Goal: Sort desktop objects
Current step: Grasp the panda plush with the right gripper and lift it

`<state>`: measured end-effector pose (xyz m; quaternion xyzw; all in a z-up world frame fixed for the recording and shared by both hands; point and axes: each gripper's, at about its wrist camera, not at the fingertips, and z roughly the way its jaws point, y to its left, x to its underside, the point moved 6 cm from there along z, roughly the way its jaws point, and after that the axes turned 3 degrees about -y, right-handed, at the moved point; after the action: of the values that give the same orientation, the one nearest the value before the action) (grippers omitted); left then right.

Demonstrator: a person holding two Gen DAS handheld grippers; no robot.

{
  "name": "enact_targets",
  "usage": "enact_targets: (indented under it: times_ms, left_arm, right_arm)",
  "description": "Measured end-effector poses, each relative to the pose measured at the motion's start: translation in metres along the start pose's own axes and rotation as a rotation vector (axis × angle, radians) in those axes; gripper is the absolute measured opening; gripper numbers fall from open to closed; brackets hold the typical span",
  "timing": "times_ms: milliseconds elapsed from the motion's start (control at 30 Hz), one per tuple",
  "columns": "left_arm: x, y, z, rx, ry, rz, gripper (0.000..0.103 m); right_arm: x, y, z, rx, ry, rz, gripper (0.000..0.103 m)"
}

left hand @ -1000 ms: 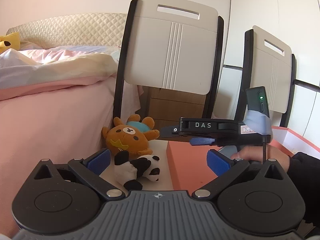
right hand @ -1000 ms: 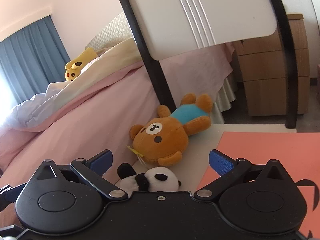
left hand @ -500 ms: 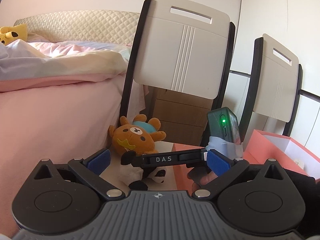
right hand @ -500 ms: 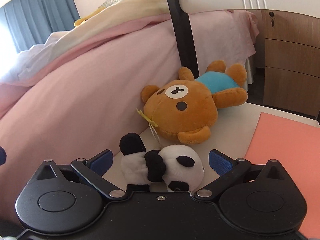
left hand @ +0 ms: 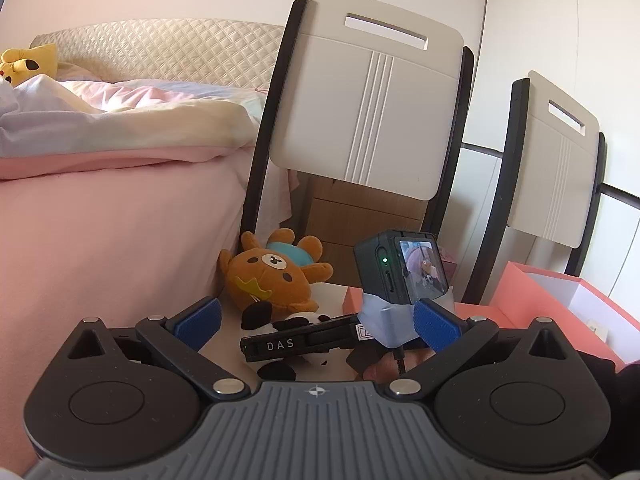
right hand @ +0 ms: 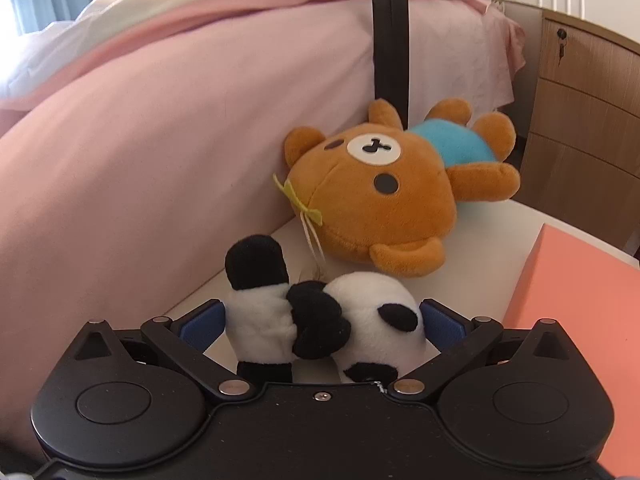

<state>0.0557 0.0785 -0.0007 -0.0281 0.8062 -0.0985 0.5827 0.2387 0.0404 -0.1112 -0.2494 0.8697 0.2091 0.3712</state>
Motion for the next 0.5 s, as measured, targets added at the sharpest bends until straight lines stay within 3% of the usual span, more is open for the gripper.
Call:
enact_targets:
  times_ms: [200, 500]
  left_arm:
    - [0.000, 0.000, 0.000, 0.001, 0.003, -0.002, 0.103]
    - [0.001, 0.000, 0.000, 0.001, 0.008, -0.004, 0.103]
  right_arm:
    - [0.000, -0.005, 0.006, -0.023, 0.038, 0.031, 0.103]
    - [-0.003, -0.011, -0.009, -0.007, -0.012, 0.050, 0.095]
